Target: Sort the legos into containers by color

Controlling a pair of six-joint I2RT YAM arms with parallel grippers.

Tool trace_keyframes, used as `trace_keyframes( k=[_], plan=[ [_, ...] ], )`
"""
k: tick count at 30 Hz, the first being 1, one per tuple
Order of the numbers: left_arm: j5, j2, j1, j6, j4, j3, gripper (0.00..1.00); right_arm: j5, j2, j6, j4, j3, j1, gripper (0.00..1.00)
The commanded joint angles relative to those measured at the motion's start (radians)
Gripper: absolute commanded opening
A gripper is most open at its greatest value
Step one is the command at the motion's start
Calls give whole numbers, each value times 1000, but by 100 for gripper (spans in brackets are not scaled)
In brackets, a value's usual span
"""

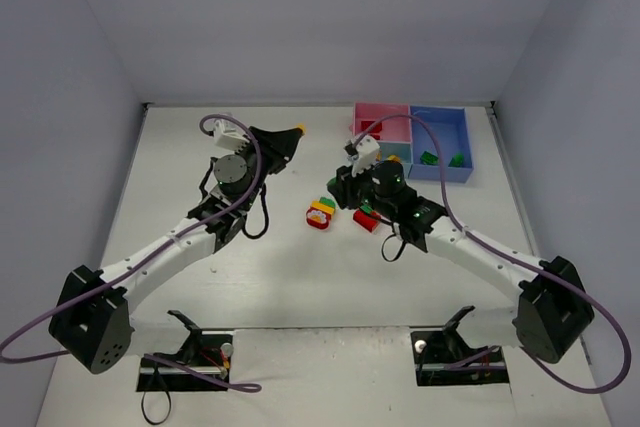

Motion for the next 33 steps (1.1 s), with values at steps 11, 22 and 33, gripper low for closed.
trace_keyframes(
  k=[11,22,33],
  plan=[
    [138,-104,11,351,-14,-42,0,246,140,143,-186,183,-590,0],
    [334,-209,17,707,-212,-63,0,156,503,214,-236,447,-719,33],
    [411,18,5,652,-252,118,0,85,368,193,-244,413,-717,77]
  ],
)
